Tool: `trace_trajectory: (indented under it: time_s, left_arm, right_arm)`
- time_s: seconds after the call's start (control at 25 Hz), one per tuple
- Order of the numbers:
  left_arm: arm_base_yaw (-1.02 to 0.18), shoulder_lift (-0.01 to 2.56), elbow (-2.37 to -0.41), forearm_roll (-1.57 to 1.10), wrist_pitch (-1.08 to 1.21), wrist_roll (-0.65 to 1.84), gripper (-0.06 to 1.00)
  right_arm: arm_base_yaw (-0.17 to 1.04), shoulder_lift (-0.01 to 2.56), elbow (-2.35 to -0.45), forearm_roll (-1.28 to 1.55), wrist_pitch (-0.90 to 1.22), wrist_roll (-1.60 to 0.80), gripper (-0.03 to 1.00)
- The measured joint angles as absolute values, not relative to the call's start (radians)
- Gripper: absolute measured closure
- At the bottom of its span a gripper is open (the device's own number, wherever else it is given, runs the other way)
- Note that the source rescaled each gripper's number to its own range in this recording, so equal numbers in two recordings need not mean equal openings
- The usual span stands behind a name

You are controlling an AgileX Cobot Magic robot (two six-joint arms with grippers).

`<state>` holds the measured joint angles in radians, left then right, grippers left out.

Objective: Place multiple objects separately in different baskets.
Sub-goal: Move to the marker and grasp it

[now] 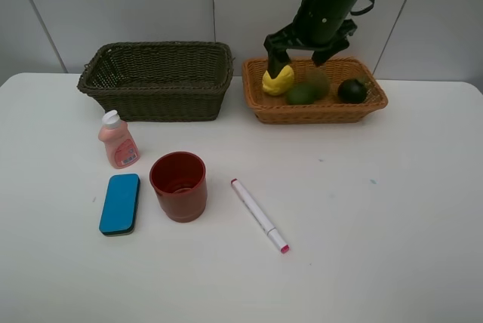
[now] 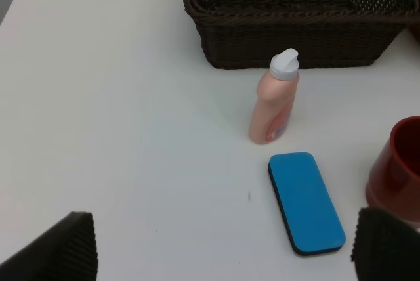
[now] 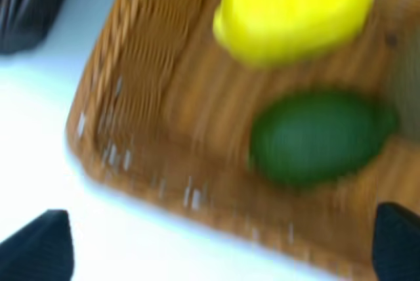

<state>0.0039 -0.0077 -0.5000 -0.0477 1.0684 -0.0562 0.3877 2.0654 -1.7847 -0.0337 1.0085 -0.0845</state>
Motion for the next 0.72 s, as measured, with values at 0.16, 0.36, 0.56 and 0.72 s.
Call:
trace_trajectory:
  time_s: [0.16, 0.36, 0.56, 0.72]
  left_arm:
    - [0.004, -0.008, -0.500, -0.048, 1.068, -0.056, -0.06]
    - [0.004, -0.008, -0.500, -0.048, 1.068, -0.056, -0.06]
    - [0.004, -0.008, -0.500, -0.048, 1.068, -0.056, -0.06]
    - [0.004, -0.008, -0.500, -0.048, 1.068, -0.056, -0.06]
  right_arm:
    - [0.407, 2.012, -1.785, -0.031, 1.156, -0.084, -0.03]
    - [0.474, 1.967, -1.766, -0.009, 1.211, -0.074, -0.03]
    - [0.575, 1.924, -1.675, -0.006, 1.217, -0.006, -0.03]
    - [0.643, 1.913, -1.583, 0.000, 1.217, 0.048, -0.03]
